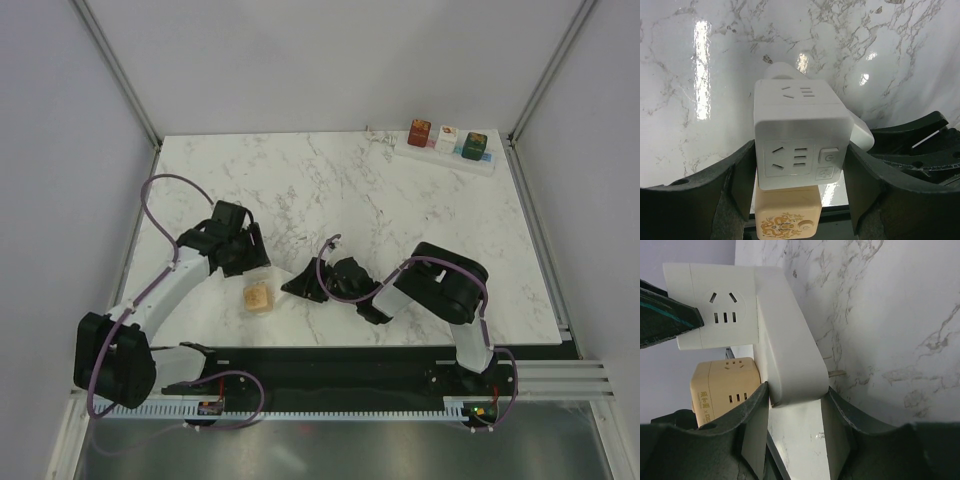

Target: Pull the plug off the socket

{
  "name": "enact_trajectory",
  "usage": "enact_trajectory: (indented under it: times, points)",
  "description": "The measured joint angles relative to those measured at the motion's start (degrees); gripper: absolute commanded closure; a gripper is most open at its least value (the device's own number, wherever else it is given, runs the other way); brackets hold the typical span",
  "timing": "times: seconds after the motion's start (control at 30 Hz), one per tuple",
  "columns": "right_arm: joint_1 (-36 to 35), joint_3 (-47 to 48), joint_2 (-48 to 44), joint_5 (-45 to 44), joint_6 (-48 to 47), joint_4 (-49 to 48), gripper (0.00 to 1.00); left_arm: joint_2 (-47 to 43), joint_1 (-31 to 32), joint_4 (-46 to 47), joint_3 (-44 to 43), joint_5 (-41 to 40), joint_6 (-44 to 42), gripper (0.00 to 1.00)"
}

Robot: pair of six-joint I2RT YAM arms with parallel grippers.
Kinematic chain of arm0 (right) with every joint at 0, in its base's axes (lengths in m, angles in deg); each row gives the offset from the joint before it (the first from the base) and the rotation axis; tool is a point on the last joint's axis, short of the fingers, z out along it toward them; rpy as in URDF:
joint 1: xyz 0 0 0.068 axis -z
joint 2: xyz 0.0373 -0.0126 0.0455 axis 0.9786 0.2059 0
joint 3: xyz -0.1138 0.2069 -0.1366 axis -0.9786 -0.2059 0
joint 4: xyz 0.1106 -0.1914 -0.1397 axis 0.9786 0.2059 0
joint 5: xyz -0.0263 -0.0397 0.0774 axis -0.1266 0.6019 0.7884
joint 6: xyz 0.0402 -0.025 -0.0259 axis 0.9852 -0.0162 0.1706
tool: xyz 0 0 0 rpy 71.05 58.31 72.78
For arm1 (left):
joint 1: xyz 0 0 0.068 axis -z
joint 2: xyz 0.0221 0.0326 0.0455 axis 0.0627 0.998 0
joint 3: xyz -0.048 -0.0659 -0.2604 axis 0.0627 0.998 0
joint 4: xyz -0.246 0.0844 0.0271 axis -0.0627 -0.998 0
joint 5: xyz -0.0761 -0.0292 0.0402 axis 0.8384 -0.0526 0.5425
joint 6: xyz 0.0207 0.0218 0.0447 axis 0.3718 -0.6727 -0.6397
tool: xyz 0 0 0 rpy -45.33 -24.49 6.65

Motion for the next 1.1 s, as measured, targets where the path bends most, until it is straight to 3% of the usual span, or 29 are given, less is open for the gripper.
enact_trajectory:
  times: [0.23, 0.53, 0.8, 1.1]
  points:
    - [0.02, -0.81, -0.13, -0.09, 0.87, -0.42, 1.0, -1.44, 2.08, 3.21, 2.51, -2.14, -1.18, 0.98]
    - [1.14, -5.62, -1.79, 0.48, 1.51, -6.1, 1.0, -12.41, 2.89, 8.79, 9.7, 1.27, -1.01, 0.98]
    - [1.75, -5.62, -1.79, -0.02, 1.7, -5.6, 1.0, -3.85, 4.46, 4.13, 3.02, -0.9, 1.73, 0.98]
    - [2.82, -6.88, -2.95, 0.98, 2.4, -5.53, 1.0, -9.6, 6.34, 9.86, 8.24, -0.37, 1.42, 0.98]
